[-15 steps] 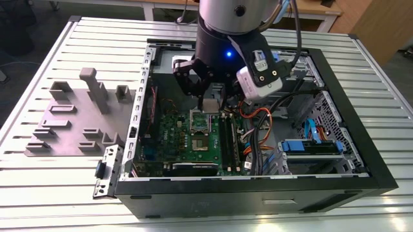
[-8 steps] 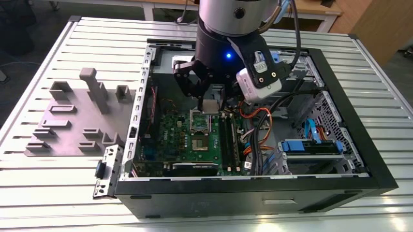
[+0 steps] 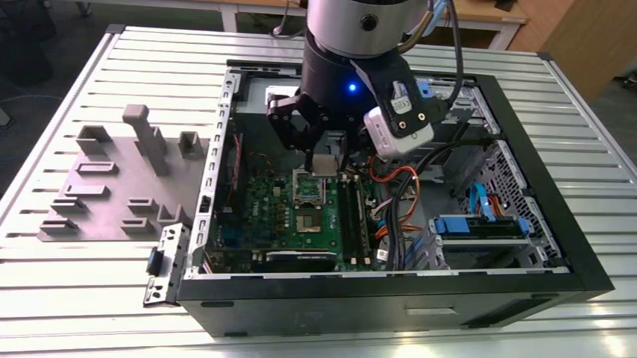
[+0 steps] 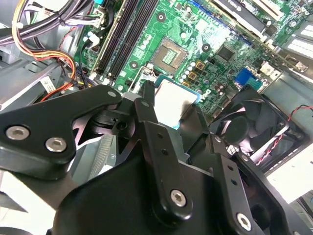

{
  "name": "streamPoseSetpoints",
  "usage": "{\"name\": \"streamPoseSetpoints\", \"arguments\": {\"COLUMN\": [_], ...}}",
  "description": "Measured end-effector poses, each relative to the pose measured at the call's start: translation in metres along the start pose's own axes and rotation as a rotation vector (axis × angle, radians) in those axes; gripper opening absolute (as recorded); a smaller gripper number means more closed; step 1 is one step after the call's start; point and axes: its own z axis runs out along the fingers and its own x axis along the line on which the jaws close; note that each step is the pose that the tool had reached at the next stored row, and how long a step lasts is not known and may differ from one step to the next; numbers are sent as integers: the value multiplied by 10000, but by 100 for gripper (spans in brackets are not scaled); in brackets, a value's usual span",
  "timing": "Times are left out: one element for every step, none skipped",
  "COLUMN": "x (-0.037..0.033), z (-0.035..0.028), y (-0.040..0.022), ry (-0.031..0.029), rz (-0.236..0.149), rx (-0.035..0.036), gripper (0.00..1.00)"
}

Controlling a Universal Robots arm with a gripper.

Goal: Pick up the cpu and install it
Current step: 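Place the cpu into insertion slot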

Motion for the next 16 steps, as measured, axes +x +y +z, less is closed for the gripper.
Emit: {"name": "streamPoseSetpoints", "arguments": {"x": [0,0,-1,-1,-1,-1,-2,-2,-2,-2,-2,-2,-2,-2,-2,-2], "z": [6,12,18,26,36,48,57,63,71,78,84,87,88,89,91,93], "y": [0,0,-1,-1,-1,-2,-2,-3,-3,-3,-3,-3,-4,-4,-4,-4], "ry": [1,1,1,1,1,1,0,0,-1,-1,-1,-1,0,1,-1,-1], "rz": [0,0,0,1,2,5,14,30,44,55,58,59,59,59,59,59], "rx": [2,2,2,2,3,1,2,3,1,1,1,3,5,5,3,2], "gripper": [45,45,45,45,45,45,45,45,45,45,45,45,45,45,45,45]}}
